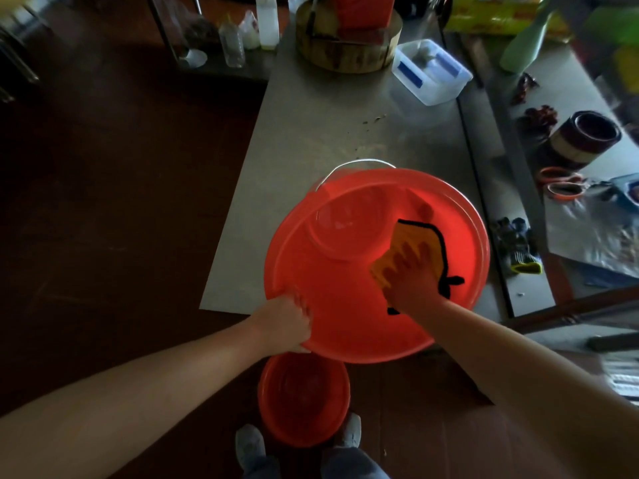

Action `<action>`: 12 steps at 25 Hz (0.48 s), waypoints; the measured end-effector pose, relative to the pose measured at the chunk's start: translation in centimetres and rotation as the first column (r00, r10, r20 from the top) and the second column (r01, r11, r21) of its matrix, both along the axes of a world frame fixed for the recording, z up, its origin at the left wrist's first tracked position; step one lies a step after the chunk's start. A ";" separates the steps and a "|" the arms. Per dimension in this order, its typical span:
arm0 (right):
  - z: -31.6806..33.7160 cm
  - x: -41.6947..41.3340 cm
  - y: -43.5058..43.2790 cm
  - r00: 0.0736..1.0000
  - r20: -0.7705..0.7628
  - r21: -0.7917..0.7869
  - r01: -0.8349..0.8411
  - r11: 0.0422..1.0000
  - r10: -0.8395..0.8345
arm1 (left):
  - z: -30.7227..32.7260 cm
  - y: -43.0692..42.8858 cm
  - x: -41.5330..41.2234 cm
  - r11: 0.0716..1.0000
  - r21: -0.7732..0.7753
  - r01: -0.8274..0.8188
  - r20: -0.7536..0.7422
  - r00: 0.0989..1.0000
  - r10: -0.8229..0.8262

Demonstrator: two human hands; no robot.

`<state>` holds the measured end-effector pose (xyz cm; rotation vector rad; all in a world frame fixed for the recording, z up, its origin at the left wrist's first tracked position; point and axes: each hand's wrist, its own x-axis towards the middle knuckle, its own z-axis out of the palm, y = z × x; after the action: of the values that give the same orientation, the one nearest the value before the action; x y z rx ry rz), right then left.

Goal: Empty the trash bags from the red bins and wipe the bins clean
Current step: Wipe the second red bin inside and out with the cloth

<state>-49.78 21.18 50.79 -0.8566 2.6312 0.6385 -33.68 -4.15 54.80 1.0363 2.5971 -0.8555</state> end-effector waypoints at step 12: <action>-1.4 9.4 -2.5 0.964 0.226 -0.207 0.186 0.961 -0.138 | -0.3 -0.1 0.6 0.995 -0.027 0.099 0.028 0.995 -0.098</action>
<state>-40.34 18.68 49.42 -0.7121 2.5763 0.1953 -33.12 -4.29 54.48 1.1681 2.5222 -0.8921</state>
